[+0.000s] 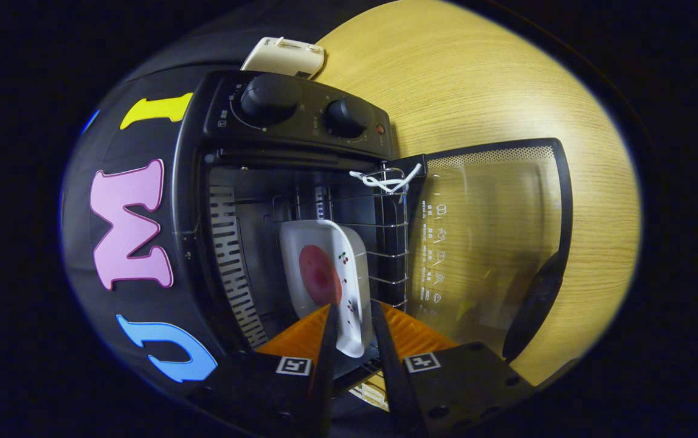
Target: Open the toaster oven, put the food inside, and close the toaster oven door.
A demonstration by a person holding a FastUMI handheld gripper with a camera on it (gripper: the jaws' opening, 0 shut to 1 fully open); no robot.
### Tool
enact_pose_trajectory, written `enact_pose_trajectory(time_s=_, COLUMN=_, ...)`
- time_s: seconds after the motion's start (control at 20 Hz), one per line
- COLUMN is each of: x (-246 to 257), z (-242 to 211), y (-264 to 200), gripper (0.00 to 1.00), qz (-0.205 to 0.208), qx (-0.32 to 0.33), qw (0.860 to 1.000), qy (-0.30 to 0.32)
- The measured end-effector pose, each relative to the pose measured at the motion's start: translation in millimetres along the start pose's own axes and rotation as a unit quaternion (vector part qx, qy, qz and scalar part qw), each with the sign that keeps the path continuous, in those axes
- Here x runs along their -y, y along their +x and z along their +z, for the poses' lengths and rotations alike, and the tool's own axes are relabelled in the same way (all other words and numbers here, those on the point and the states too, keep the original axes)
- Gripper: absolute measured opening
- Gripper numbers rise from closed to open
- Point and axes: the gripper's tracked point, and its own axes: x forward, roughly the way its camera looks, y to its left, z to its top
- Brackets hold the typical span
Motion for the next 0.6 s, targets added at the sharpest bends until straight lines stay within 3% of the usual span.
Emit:
enact_pose_trajectory(time_s=0.05, x=2.7, z=-1.4, y=-4.2, gripper=0.58, qz=-0.005, qx=-0.006, qw=1.000, qy=-0.008)
enact_pose_trajectory(time_s=0.15, x=6.9, z=-2.5, y=-14.5, gripper=0.84, qz=-0.013, qx=-0.016, qw=1.000, qy=-0.021)
enact_pose_trajectory(time_s=0.25, x=10.4, z=-3.5, y=-26.8, gripper=0.98, qz=-0.017, qx=-0.027, qw=0.999, qy=-0.037)
enact_pose_trajectory(time_s=0.6, x=15.4, z=6.1, y=-79.7, gripper=0.98, qz=-0.002, qx=-0.027, qw=0.982, qy=-0.185)
